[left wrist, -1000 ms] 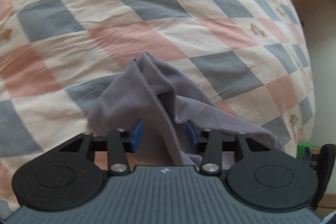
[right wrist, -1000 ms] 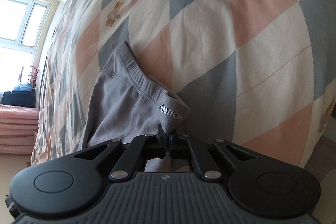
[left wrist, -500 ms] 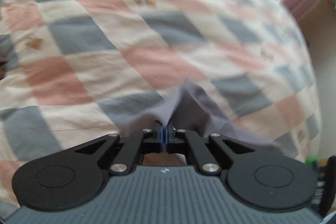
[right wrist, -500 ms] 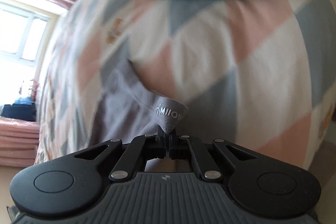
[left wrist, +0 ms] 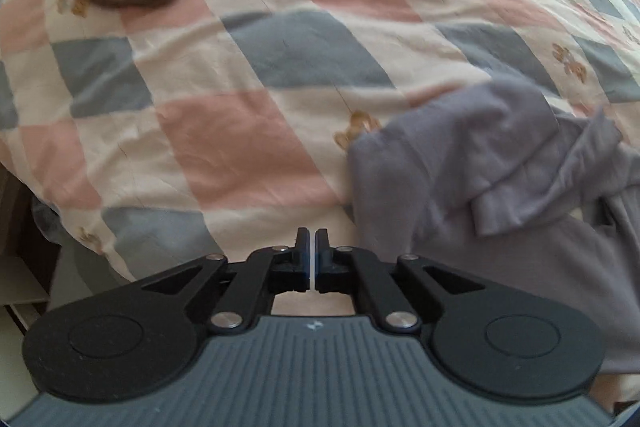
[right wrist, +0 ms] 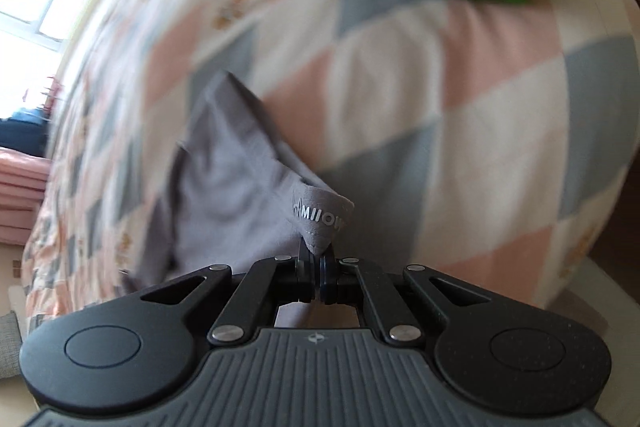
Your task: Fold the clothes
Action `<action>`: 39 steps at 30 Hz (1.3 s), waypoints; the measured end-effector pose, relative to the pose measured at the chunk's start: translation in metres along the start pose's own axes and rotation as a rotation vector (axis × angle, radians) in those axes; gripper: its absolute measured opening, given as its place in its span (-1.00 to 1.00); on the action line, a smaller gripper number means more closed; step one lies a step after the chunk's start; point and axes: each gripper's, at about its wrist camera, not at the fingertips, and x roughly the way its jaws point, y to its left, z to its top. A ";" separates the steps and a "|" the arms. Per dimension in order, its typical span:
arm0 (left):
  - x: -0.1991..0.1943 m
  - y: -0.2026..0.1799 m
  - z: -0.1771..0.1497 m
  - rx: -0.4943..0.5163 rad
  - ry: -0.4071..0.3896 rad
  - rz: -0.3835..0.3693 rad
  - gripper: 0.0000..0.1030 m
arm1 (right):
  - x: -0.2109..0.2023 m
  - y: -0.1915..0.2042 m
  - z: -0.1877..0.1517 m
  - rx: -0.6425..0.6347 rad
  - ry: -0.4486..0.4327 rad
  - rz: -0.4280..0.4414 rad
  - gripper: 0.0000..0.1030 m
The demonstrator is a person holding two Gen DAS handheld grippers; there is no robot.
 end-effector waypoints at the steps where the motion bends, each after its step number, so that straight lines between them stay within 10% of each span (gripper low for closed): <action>1: -0.002 -0.011 0.000 0.062 -0.026 -0.011 -0.87 | 0.003 -0.001 -0.001 0.000 0.008 -0.001 -0.98; 9: 0.035 -0.134 0.032 0.418 -0.129 -0.116 -0.67 | 0.024 0.005 -0.013 -0.043 0.023 -0.044 -0.96; 17: 0.094 -0.218 0.026 0.745 -0.184 -0.026 -0.37 | 0.024 -0.004 -0.018 -0.024 0.014 -0.044 -0.96; 19: 0.103 -0.222 0.023 0.785 -0.194 -0.008 -0.38 | 0.025 -0.005 -0.020 -0.019 0.015 -0.046 -0.95; 21: 0.102 -0.217 0.025 0.792 -0.207 -0.009 -0.98 | 0.028 -0.007 -0.022 -0.017 0.021 -0.052 -0.95; 22: 0.101 -0.214 0.026 0.791 -0.214 -0.011 -0.95 | 0.028 -0.008 -0.023 -0.017 0.024 -0.057 -0.95; 26: 0.061 -0.150 0.046 0.600 -0.316 -0.059 -0.95 | 0.026 -0.006 -0.022 -0.030 0.020 -0.051 -0.95; 34: 0.004 0.109 0.071 -0.051 -0.413 0.043 -0.96 | 0.021 -0.003 -0.019 -0.074 0.010 -0.053 -0.95; 39: 0.078 0.219 0.025 -0.338 -0.177 0.151 -0.97 | 0.029 -0.004 -0.027 -0.091 0.017 -0.113 -0.96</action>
